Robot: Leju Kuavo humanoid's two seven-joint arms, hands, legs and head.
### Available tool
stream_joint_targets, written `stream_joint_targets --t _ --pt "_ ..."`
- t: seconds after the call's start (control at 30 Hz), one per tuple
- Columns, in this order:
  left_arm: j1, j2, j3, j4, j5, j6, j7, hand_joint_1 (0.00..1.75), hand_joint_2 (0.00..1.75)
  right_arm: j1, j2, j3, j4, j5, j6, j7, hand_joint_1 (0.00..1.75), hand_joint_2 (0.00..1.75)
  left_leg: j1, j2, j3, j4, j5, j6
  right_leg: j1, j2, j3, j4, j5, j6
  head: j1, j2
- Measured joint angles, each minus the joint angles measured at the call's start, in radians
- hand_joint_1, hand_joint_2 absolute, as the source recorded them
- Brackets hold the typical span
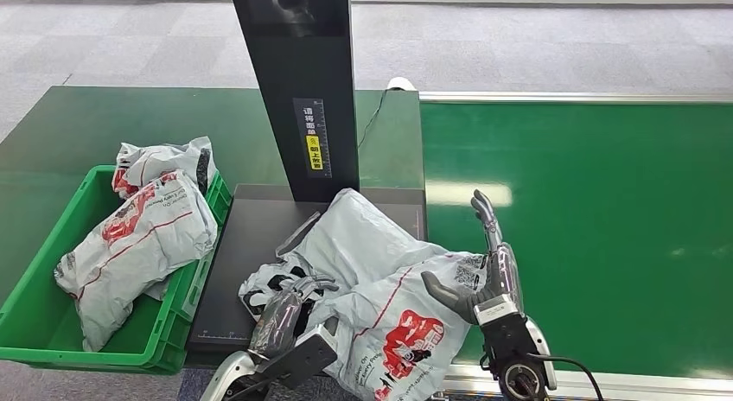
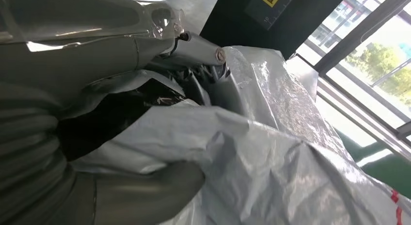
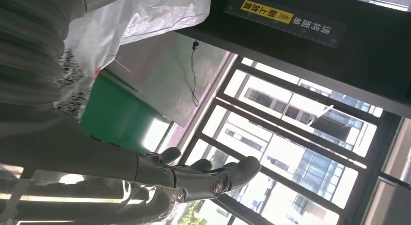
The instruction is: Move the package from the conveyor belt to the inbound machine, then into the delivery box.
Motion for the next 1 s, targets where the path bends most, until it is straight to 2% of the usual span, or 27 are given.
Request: stream_joint_targets --t 0.3,0.63,0.7,0.87,1.0 --pt "-0.003 0.0 0.01 0.0 0.03 0.055 -0.04 1.75 1.75 0.008 0.0 -0.006 -0.008 -0.003 0.0 0.002 0.0 1.75 0.0 0.0 0.0 0.0 0.0 0.0 0.0 0.0 0.0 0.0 0.0 0.0 0.0 0.0" --pt "-0.005 0.0 0.024 -0.031 0.128 0.214 -0.209 1.75 1.75 0.008 0.0 -0.009 -0.008 -0.018 0.0 -0.001 0.0 1.75 0.0 0.0 0.0 0.0 0.0 0.0 0.0 0.0 0.0 0.0 0.0 0.0 0.0 0.0" --pt "-0.003 0.0 0.025 -0.045 0.151 0.263 -0.256 1.75 1.75 0.008 0.0 -0.01 -0.008 -0.022 0.0 -0.003 0.0 1.75 0.0 0.0 0.0 0.0 0.0 0.0 0.0 0.0 0.0 0.0 0.0 0.0 0.0 0.0" --pt "0.019 -0.01 0.047 -0.138 0.154 0.513 -0.448 1.75 1.75 0.013 -0.001 -0.012 -0.008 -0.035 -0.011 -0.012 0.0 1.75 0.0 0.0 -0.001 0.0 0.0 0.0 0.0 0.0 0.0 0.0 0.0 0.0 0.0 0.0" --pt "0.043 -0.064 0.153 -0.258 0.028 0.543 -0.519 1.75 1.75 0.02 -0.003 -0.012 -0.008 -0.042 -0.015 -0.022 0.0 1.75 0.0 0.0 -0.001 0.0 0.0 0.0 0.0 0.0 0.0 0.0 0.0 0.0 0.0 0.0"
